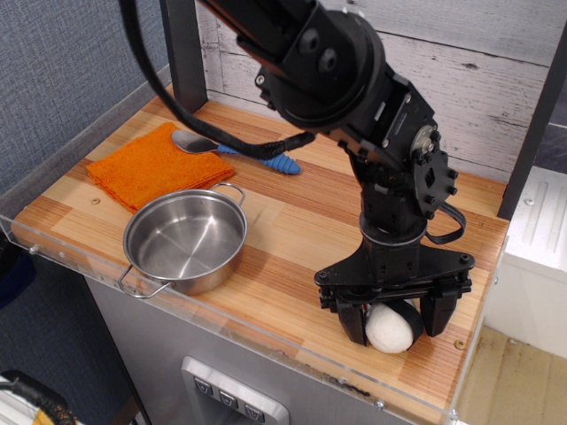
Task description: Move and black and white thread at the right edge of the table.
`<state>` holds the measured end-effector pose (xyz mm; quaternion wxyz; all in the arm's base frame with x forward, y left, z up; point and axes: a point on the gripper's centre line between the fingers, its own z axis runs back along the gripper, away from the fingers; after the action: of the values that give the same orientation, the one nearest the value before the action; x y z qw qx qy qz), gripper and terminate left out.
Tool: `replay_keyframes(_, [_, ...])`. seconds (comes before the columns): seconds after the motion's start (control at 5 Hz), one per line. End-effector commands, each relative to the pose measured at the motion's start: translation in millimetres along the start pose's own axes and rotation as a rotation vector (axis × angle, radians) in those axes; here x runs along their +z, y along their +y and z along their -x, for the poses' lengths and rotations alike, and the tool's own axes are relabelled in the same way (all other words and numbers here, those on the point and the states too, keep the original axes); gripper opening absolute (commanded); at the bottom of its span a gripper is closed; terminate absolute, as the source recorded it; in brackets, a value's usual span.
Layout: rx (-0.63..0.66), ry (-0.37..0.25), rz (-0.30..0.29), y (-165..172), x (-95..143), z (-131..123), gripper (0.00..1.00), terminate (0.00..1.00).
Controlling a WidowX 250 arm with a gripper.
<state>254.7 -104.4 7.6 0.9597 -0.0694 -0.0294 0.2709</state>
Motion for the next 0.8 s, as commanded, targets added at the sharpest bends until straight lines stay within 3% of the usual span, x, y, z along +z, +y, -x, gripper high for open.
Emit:
replay_keyframes(0.0, [-0.001,0.023,0.007,5.4,11.4,-2.7,1.0,0.0])
replay_keyframes(0.6, [-0.007,-0.045,0.093,-17.3,78.1,0.2,1.0,0.0])
